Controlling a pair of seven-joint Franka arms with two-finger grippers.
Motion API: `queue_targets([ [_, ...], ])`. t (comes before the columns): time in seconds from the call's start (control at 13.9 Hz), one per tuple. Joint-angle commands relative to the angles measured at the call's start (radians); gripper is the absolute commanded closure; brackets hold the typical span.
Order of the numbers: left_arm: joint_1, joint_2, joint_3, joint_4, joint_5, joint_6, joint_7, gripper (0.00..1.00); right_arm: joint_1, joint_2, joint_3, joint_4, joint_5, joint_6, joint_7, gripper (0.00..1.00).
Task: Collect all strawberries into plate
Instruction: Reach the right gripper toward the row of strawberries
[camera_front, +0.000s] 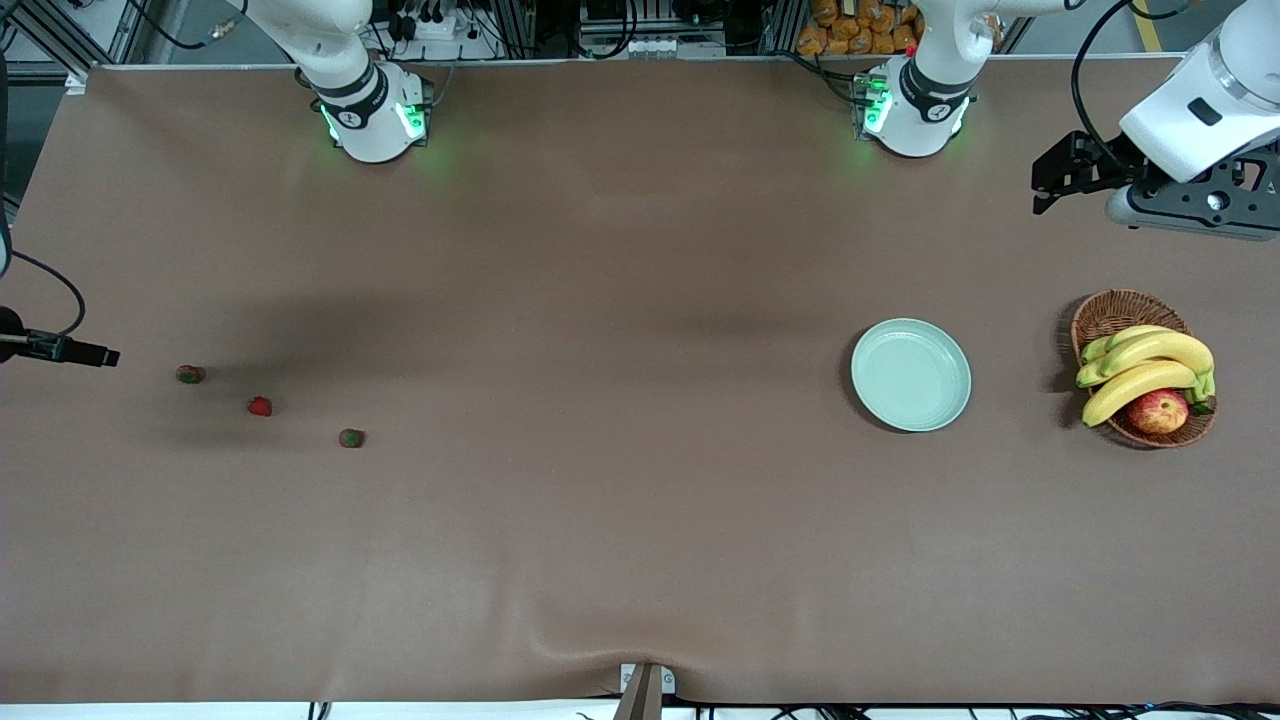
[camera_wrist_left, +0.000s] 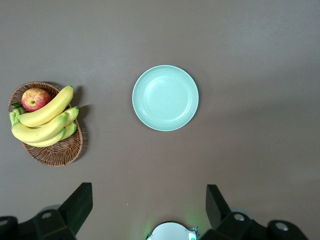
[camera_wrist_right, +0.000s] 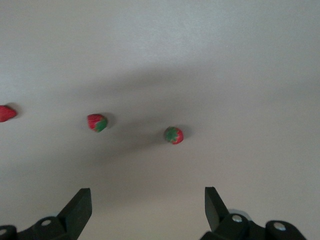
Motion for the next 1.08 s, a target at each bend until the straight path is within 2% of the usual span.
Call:
queue_targets([
  [0.0,0.007,0.000,-0.006,0.011,-0.003,-0.012,-0.013,0.00,-0.025,-0.004,0.014,-0.119,-0.013,0.128,-0.019,0.00],
  [0.29,0.008,0.001,-0.003,0.012,0.001,-0.012,-0.016,0.00,-0.037,-0.002,0.014,-0.249,-0.015,0.273,-0.023,0.00],
  [0.58,0.043,0.017,0.002,0.011,-0.007,-0.012,-0.007,0.00,-0.049,0.048,0.007,-0.294,-0.021,0.369,-0.025,0.00],
  [0.79,0.053,0.020,0.002,0.011,-0.006,-0.012,-0.008,0.00,-0.052,0.096,-0.002,-0.294,-0.021,0.425,-0.054,0.08],
  [1.01,0.062,0.023,0.002,0.011,-0.009,-0.012,-0.007,0.00,-0.055,0.140,-0.005,-0.292,-0.021,0.468,-0.054,0.23],
])
